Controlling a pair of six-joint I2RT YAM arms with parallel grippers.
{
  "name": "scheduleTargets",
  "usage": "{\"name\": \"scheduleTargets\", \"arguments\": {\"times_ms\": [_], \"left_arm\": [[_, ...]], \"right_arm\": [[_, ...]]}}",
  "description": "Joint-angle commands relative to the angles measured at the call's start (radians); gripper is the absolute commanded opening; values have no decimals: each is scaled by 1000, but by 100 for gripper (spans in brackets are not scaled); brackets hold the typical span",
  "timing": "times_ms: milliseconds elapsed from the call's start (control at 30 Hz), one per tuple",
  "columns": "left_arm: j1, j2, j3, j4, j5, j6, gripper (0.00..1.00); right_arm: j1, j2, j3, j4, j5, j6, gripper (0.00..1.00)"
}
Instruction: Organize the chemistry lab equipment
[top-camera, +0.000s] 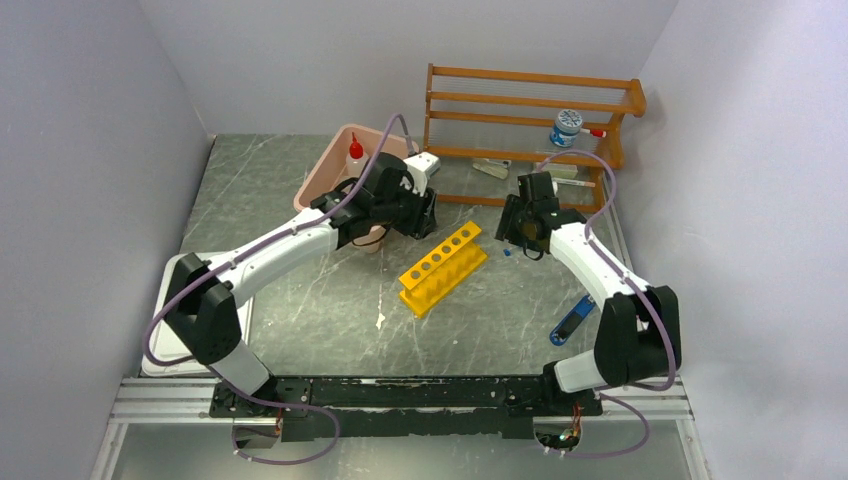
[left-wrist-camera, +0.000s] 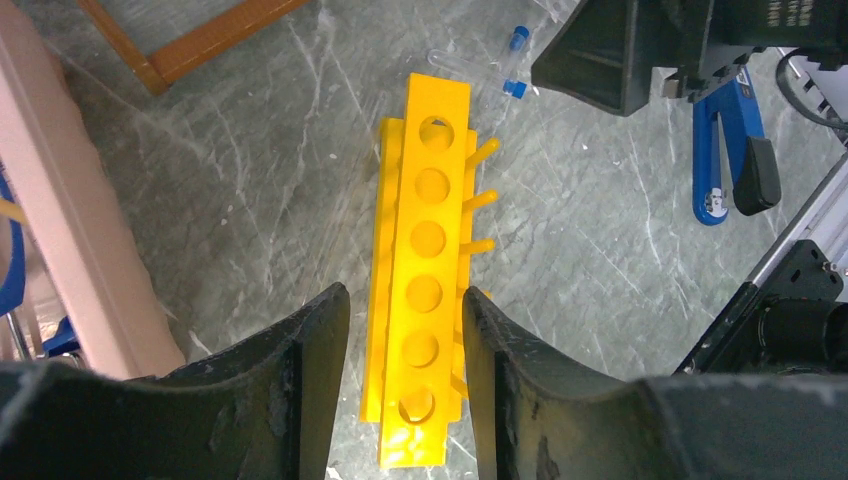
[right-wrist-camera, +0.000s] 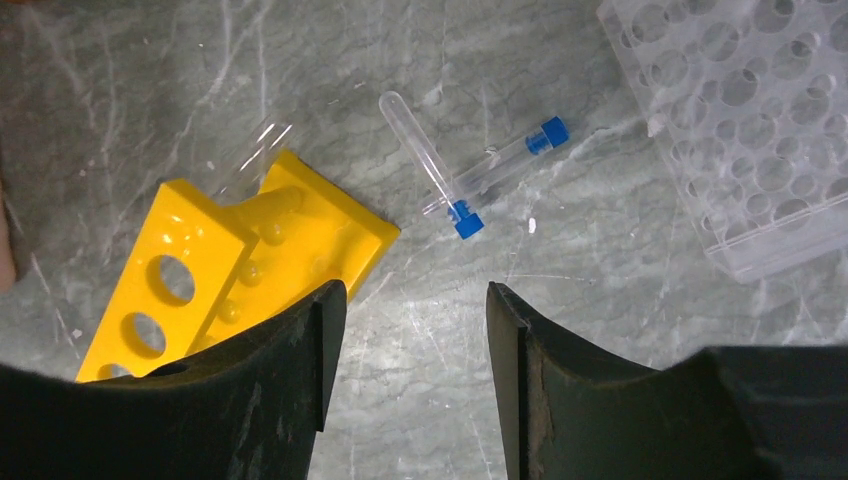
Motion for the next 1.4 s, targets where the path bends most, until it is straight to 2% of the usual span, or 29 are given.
{"name": "scheduleTargets", "arguments": {"times_ms": [0,367,900,1133,1367], "left_arm": [[-19,17,47,52,51,-9,52],[-20,108,141,16,78,7,54],[-20,124,174,-20,77,38,54],[-20,127,189,-31,72,39,53],[-19,110,170,-30,64,30,54]], "right_arm": [[7,65,1,65,17,-18,56],[9,206,21,73,19,-78,50],[14,317,48,117,1,-190,44],[28,300,34,121,-4,-222,30],[42,257,18,119,-29,-218,21]]}}
